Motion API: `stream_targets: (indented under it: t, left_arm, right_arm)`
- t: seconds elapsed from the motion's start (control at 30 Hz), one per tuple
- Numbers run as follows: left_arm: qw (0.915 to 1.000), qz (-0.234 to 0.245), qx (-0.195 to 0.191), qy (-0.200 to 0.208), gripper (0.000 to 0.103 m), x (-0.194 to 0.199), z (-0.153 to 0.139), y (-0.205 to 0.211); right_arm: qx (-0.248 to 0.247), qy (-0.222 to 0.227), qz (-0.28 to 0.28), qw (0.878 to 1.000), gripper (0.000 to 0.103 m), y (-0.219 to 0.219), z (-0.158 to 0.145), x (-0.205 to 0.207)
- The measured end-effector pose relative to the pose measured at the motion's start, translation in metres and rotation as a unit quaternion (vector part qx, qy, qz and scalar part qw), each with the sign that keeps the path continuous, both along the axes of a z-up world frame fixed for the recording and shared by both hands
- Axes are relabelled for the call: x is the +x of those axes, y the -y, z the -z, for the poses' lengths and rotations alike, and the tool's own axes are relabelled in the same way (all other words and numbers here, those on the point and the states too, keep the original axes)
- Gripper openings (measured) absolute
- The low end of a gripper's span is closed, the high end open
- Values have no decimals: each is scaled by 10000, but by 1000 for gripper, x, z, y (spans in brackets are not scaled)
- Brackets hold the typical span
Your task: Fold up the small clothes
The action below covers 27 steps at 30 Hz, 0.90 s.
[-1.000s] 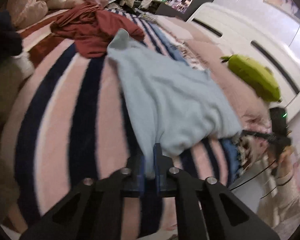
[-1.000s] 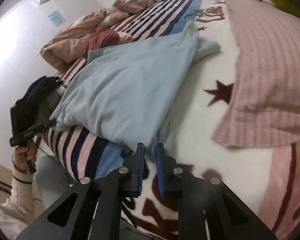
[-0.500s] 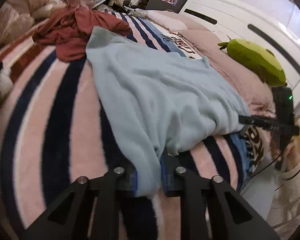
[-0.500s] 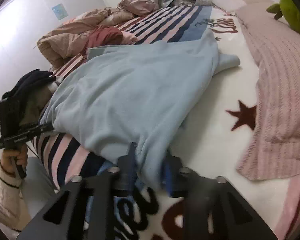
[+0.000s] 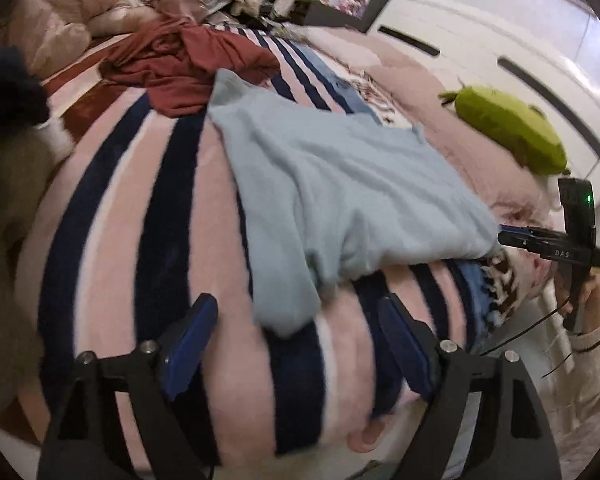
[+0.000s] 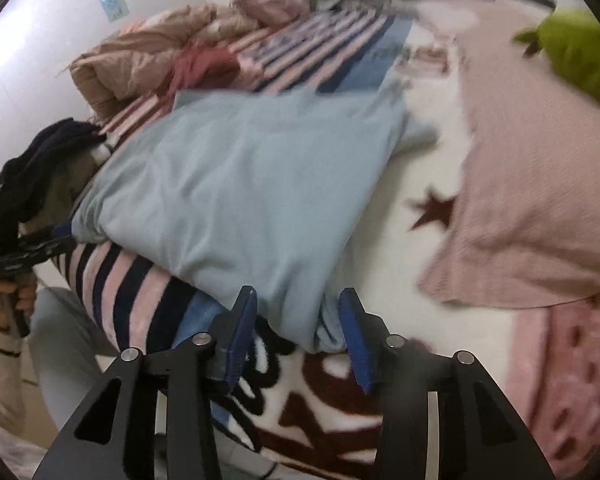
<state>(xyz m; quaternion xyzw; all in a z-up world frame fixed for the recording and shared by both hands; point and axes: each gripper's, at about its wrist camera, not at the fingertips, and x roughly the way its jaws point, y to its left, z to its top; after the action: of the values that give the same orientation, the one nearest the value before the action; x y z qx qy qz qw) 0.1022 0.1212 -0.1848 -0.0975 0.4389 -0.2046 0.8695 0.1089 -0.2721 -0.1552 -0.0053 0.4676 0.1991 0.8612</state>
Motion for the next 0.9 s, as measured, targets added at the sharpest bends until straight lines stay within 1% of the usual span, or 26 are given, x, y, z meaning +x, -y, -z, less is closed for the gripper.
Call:
stream_targets:
  t: [0.03,0.13,0.2,0.23,0.27,0.3,0.33,0.37,0.47,0.57,0.6,0.63,0.67,0.7,0.73,0.8,0.83,0.87,0.9]
  left_arm:
    - [9998,-86,-177,-62,80,-6,0,-4]
    - [9973,-299,-648,-179,80,-18,4,-7]
    - [9923,-332,-1158,-281,80,-21,10,-3]
    - [9890,-303,-1414,-324,80,-21,14,3]
    - [9871,-291,-1539,-335,80,-21,15,5]
    - [9840,-296,-1723,-351,80,-19,17,11]
    - [9813,-335,-1859,-367,80,-16,20,15]
    - [9771,-420,-2046,-401,80,-11,24,20]
    - [9698,-832,-2262,-370,81,2,30,24]
    - [9549,-1434,-2596,-162,81,13,32,17]
    - [9496,-1666,-2654,-42,81,16,33,14]
    - [9463,-1813,-2675,47,81,18,33,13]
    - [9448,-1908,-2662,106,81,22,33,14]
    - [9460,-1914,-2612,120,81,26,33,15]
    - [9489,-1930,-2494,156,79,31,31,19]
    - [9528,-1950,-2318,184,66,38,31,23]
    - [9540,-1967,-2258,154,53,42,33,25]
    - [9545,-1980,-2228,95,37,47,36,24]
    - [9551,-1971,-2210,22,32,51,39,24]
  right_arm:
    - [36,134,37,9999,38,1,-7,-4]
    - [417,469,47,9980,38,-6,-25,-15]
    - [620,654,-33,9959,38,-23,-29,-17]
    - [638,723,-58,9953,32,-30,-29,-17]
    - [645,813,-100,9946,17,-40,-28,-16]
    - [668,841,-161,9941,9,-52,-25,-14]
    - [761,809,-227,9935,7,-62,-21,-11]
    - [869,787,-274,9927,7,-72,-18,-7]
    - [876,775,-381,9924,7,-101,-6,-3]
    - [934,654,-471,9924,7,-120,6,0]
    - [944,576,-492,9926,7,-126,11,3]
    - [918,523,-495,9932,7,-130,16,4]
    - [843,463,-470,9943,7,-133,21,6]
    - [760,345,-421,9956,7,-136,30,10]
    - [758,243,-382,9961,7,-138,37,12]
    - [806,124,-317,9962,7,-136,46,16]
    - [822,118,-309,9961,7,-136,48,16]
    - [814,129,-315,9961,7,-135,49,16]
    - [804,133,-322,9962,7,-135,48,15]
